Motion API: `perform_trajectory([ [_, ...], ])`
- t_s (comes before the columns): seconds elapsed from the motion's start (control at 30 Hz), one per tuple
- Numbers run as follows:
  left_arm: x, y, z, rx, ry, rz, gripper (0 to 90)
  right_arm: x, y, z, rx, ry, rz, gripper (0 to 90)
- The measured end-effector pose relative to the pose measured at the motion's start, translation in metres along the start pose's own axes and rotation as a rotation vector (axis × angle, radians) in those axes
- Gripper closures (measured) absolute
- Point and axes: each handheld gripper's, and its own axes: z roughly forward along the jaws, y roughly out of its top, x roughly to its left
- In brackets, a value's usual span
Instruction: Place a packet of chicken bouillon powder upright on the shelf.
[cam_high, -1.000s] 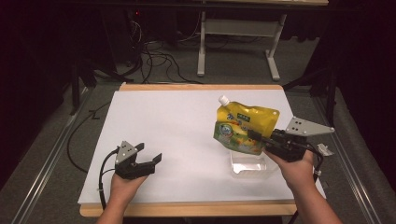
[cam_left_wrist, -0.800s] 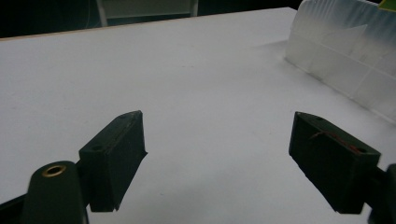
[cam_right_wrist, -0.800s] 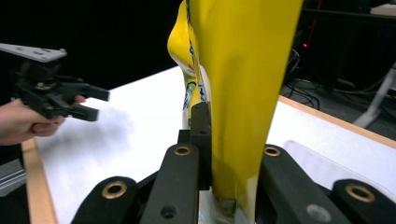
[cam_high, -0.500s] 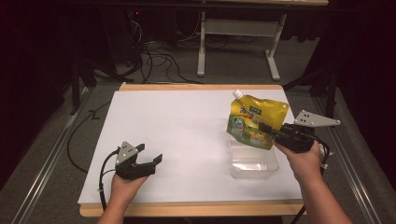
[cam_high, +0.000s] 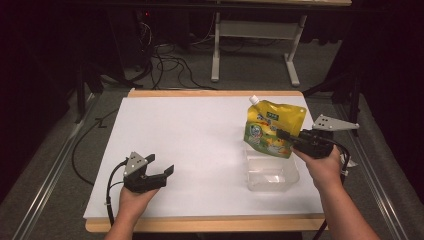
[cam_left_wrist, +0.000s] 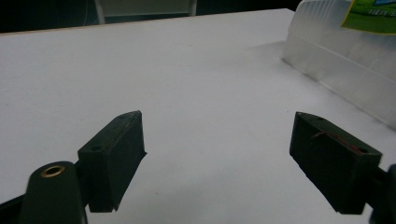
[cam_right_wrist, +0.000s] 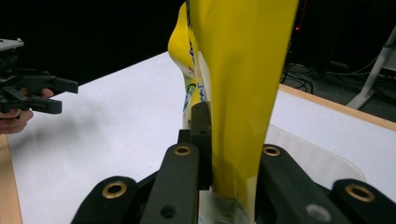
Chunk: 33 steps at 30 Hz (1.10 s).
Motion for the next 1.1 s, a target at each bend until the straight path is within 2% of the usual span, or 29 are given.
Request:
perform_trajectory([
  [0.1, 0.0, 0.0, 0.001, 0.008, -0.018, 0.009, 19.0, 0.0, 0.0, 0.002, 0.011, 0.001, -0.002, 84.9],
  [0.5, 0.003, 0.0, -0.001, 0.005, -0.015, -0.001, 19.0, -0.006, -0.006, 0.011, 0.046, -0.003, -0.001, 85.0],
  [0.8, 0.004, -0.001, -0.001, 0.006, -0.016, -0.009, 18.9, -0.011, -0.007, 0.011, 0.067, -0.02, -0.002, 85.0],
  [1.1, 0.005, -0.001, 0.0, 0.005, -0.015, -0.008, 18.9, -0.016, -0.016, 0.015, 0.068, -0.032, 0.024, 85.1],
])
